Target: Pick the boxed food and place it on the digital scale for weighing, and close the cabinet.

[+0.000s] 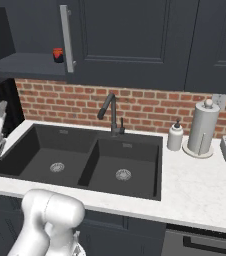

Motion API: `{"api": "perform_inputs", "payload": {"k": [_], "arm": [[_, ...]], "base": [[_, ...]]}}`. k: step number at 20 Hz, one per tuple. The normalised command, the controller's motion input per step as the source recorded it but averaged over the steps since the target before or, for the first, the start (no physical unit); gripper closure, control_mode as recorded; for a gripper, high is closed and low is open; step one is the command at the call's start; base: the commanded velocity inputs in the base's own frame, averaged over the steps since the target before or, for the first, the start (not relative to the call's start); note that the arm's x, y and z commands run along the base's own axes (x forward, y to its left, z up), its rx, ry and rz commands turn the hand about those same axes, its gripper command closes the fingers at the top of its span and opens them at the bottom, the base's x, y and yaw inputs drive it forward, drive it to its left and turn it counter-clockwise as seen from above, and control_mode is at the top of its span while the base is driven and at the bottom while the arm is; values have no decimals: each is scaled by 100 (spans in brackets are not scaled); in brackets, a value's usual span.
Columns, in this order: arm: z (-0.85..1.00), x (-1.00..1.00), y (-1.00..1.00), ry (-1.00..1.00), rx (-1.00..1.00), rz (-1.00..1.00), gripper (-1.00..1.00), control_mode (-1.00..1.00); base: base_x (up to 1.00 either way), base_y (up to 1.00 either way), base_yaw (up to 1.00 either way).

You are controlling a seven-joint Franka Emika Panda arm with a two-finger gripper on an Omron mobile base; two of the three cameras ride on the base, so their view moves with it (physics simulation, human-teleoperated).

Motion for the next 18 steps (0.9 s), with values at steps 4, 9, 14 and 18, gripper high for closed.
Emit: {"api": "perform_inputs", "payload": {"k": [4,9,14,18], "arm": [[0,-100,0,-19,-10,22,-100,-100],[-7,-100,0,-22,-9,18,-100,-100],[-7,-100,21,-15,-3,2,-100,-100],[-28,-100,91,-12,-13,0,-100,-100]], "base": [[0,0,0],[0,0,0],[0,0,0],[0,0,0]]}}
